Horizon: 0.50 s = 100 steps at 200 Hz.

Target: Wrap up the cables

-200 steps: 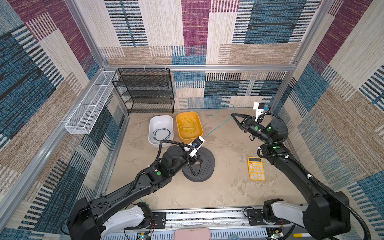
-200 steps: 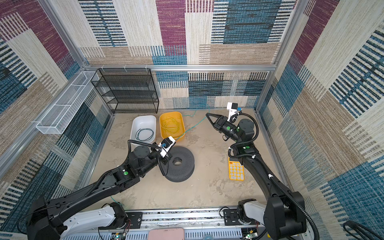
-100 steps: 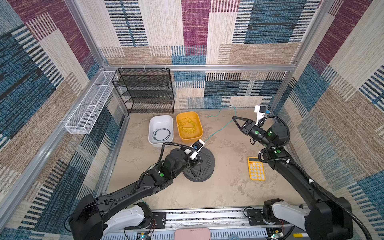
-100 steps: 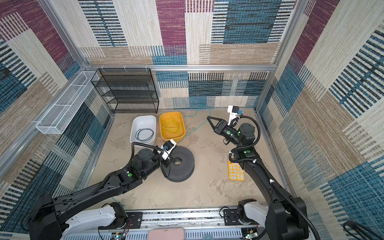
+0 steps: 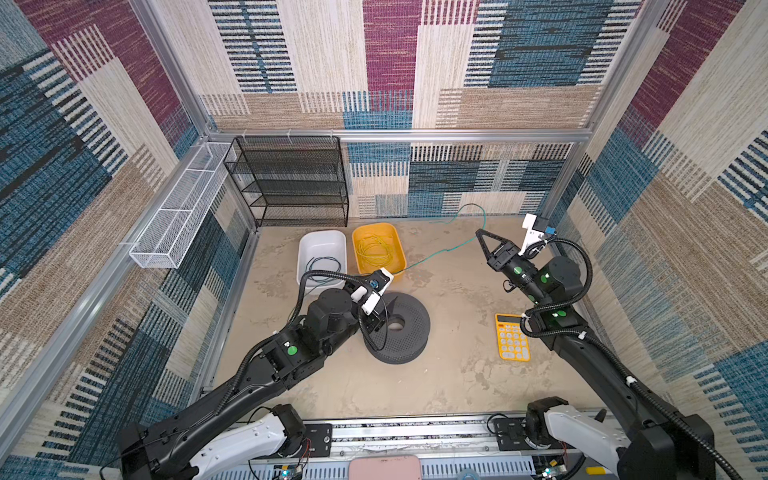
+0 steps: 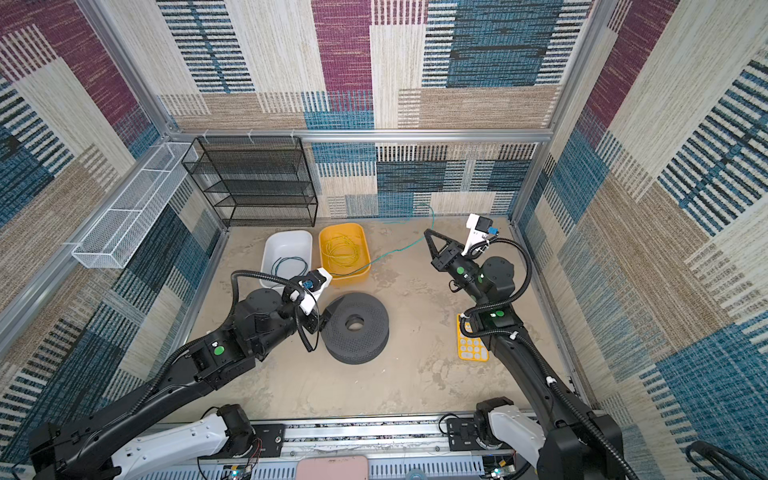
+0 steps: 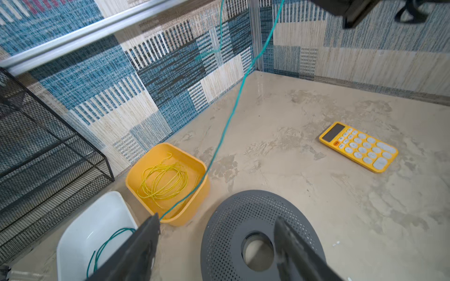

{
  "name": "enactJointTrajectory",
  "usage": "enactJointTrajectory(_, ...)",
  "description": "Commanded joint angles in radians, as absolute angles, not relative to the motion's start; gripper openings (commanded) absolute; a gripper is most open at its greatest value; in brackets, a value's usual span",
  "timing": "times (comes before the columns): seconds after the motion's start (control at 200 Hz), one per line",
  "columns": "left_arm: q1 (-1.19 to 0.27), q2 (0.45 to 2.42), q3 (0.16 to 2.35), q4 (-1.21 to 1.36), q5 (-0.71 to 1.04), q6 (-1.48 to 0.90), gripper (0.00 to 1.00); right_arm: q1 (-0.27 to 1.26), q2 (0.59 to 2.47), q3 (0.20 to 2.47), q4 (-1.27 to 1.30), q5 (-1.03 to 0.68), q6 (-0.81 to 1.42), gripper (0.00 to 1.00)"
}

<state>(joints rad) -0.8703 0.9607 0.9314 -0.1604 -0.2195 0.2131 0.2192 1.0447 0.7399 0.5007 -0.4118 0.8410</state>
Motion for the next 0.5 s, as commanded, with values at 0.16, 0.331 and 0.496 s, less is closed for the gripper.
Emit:
enactJointTrajectory(0.16, -0.927, 1.238, 1.238, -0.190, -0.090, 0.244, 0.71, 0.273, 1.012, 0.724, 0.465, -0.353, 0.795, 0.00)
enactJointTrajectory(0.331, -0.946, 1.411, 1.344, -0.086, -0.012, 0.269, 0.67, 0.290, 0.993, 0.712, 0.459, -0.355, 0.811, 0.00)
enactJointTrajectory(0.496, -0.948, 1.489, 1.368, -0.014, 0.046, 0.285, 0.62, 0.292, 0.953, 0.701, 0.431, -0.366, 0.811, 0.00)
